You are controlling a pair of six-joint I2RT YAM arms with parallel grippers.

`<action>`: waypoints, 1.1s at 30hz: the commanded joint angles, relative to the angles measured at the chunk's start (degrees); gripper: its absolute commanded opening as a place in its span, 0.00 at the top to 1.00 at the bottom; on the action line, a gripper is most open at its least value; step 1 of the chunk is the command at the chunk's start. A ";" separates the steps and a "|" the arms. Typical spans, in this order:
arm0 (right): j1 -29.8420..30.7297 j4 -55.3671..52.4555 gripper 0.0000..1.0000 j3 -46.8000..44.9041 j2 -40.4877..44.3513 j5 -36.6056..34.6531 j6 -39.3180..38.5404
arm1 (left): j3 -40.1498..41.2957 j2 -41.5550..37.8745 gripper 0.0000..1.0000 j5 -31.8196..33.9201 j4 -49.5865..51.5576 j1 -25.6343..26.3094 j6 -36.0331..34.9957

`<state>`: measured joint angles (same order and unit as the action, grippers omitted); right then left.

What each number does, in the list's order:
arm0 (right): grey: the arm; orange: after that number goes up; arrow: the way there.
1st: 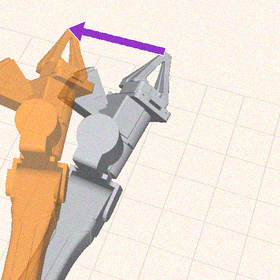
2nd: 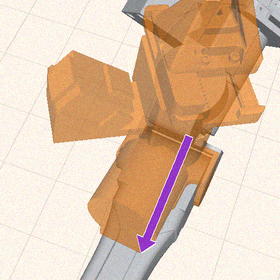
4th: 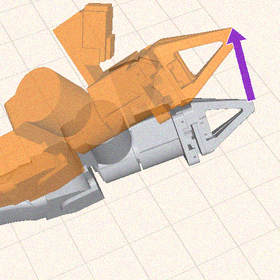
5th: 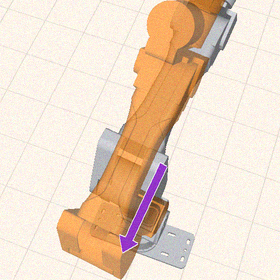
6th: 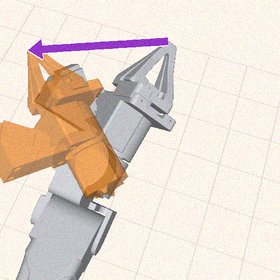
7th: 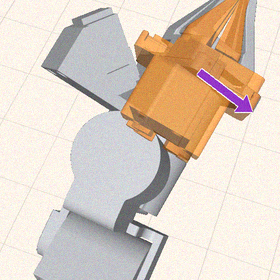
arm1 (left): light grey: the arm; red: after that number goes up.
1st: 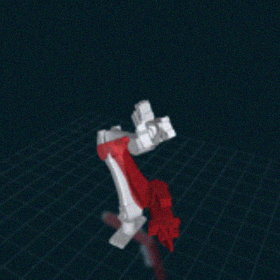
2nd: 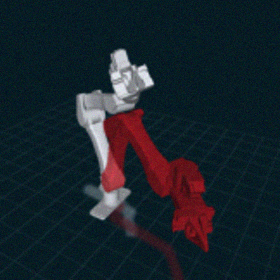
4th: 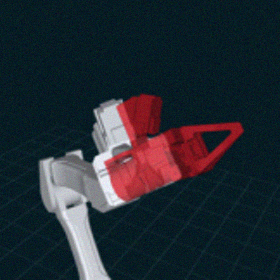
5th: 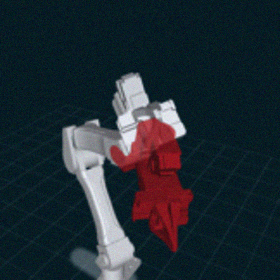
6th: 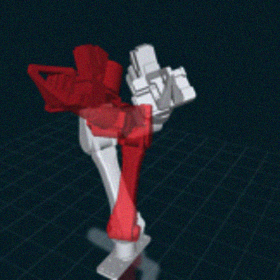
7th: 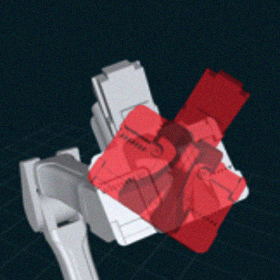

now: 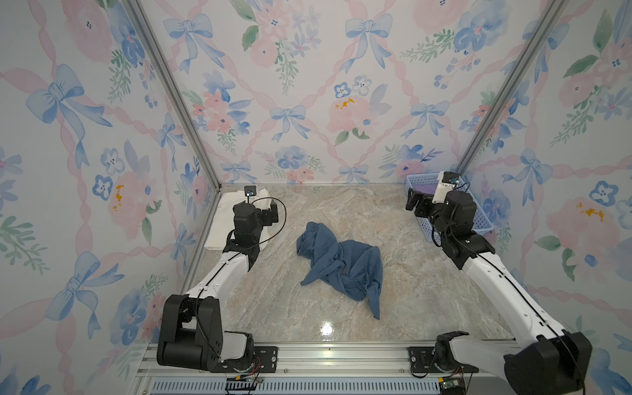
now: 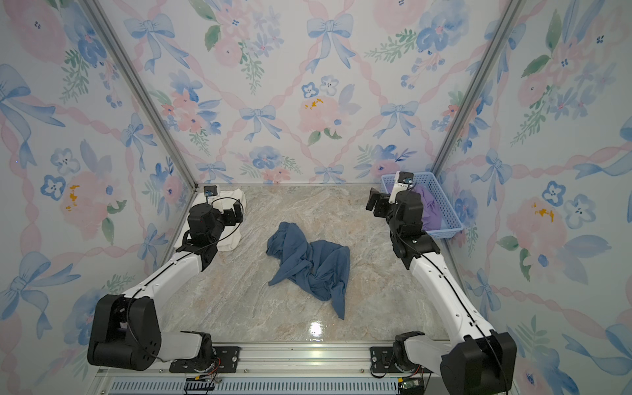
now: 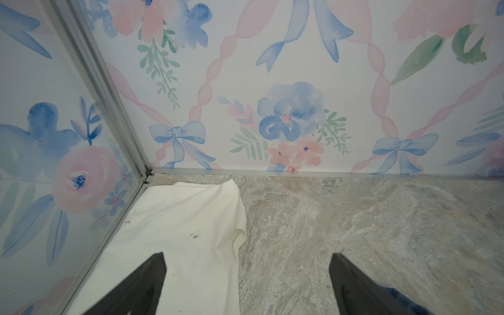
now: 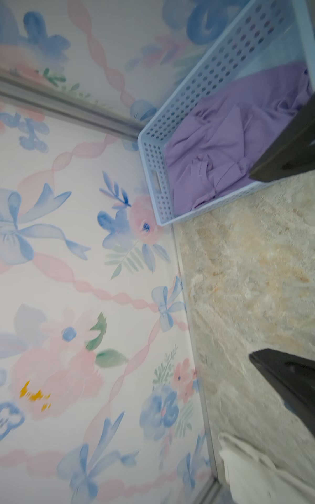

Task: Fold and stack t-shirts
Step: Flatten out the T-shirt at the center of the board.

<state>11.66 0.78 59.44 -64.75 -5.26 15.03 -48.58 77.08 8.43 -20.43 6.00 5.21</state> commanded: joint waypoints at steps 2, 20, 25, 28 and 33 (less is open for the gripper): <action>1.00 -3.65 0.01 2.08 -0.43 18.98 11.95 | -2.80 -1.97 0.02 -5.27 13.27 0.24 1.17; 20.04 -28.37 0.01 1.84 -10.54 -18.58 2.46 | 1.77 -9.97 0.02 -1.64 23.58 0.85 -8.16; 21.41 -29.05 0.01 -2.67 -10.87 -17.15 5.87 | 4.80 -8.94 0.02 -0.44 26.15 1.02 -8.78; 20.84 -28.97 0.00 -5.60 -8.62 -17.87 7.01 | 6.40 -9.35 0.02 -5.05 27.09 1.49 -9.68; 20.14 -29.95 0.01 -8.68 -6.90 -16.72 9.89 | 2.16 -4.52 0.02 -15.06 36.66 11.03 -15.01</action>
<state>31.92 -27.24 51.90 -73.65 -21.32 22.11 -44.10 69.91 -0.43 9.98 11.68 -5.87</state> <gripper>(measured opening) 0.984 0.980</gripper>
